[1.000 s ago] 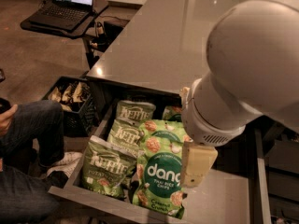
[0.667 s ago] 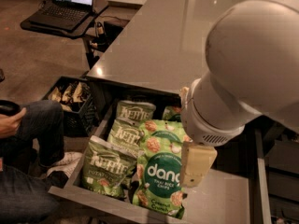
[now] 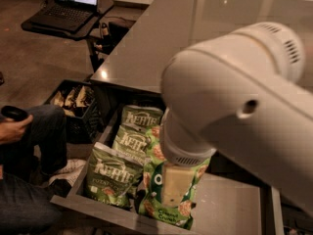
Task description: Pick green jalapeno chip bag from top drawer and place on counter
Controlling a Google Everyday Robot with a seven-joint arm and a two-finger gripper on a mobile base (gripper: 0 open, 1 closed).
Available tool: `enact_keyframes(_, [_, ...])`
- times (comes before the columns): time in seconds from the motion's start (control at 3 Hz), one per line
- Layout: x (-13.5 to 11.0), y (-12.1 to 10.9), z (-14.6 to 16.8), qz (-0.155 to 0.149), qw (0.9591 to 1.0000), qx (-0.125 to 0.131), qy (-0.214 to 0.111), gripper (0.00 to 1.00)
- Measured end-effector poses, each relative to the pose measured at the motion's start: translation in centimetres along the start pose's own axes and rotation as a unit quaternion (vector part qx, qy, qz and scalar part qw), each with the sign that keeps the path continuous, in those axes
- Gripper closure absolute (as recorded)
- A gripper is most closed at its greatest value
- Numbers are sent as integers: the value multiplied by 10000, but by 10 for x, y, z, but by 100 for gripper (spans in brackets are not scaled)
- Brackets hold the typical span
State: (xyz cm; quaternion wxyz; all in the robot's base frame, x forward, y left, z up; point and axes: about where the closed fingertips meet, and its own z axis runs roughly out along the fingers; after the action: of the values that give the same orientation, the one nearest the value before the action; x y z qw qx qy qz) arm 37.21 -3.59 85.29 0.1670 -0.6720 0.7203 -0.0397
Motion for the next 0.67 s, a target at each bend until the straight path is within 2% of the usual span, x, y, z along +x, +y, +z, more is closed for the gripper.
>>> enact_keyframes(0.33, [-27,8,33,-144,9995,-262,117,0])
enact_keyframes(0.67, [-36,15,43,-187,9994,-281,54,0])
